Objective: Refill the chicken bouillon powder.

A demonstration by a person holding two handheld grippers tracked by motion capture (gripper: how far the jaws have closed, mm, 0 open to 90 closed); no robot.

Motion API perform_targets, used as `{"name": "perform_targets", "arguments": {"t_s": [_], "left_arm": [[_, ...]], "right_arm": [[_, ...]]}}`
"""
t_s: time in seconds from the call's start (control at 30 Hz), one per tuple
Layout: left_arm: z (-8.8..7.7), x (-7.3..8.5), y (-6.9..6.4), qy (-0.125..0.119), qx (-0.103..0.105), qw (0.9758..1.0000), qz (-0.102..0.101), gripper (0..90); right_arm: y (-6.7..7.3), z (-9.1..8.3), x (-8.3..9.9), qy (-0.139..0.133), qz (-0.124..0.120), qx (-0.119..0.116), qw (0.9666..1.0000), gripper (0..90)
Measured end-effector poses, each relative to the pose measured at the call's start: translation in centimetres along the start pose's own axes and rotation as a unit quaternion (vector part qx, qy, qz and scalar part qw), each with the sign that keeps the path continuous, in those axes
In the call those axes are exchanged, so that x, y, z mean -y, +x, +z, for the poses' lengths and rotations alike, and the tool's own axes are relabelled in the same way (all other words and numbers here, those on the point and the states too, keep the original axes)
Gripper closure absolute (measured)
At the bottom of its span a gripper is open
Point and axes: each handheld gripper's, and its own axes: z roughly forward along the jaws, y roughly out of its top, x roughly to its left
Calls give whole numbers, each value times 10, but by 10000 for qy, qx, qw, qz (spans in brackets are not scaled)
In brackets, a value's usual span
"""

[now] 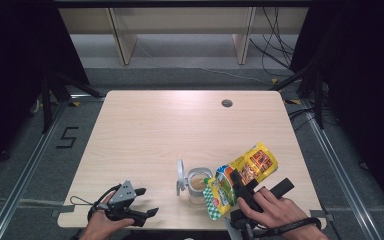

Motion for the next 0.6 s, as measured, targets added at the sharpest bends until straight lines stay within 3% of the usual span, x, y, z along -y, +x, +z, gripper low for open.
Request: {"name": "perform_targets", "arguments": {"t_s": [0.1, 0.2, 0.3, 0.6], "left_arm": [[0, 0, 0, -6, 3, 10000, -2, 193], [1, 0, -2, -134, 57, 9998, -137, 193], [0, 0, 0, -6, 1, 10000, -1, 193], [0, 0, -2, -73, 40, 9999, -70, 193]], "right_arm": [[0, -1, 0, 22, 0, -15, 10000, 626], [0, 0, 0, -5, 5, 4, 10000, 627], [0, 0, 0, -12, 15, 17, 10000, 627], [-1, -1, 0, 7, -20, 1, 10000, 627]]}}
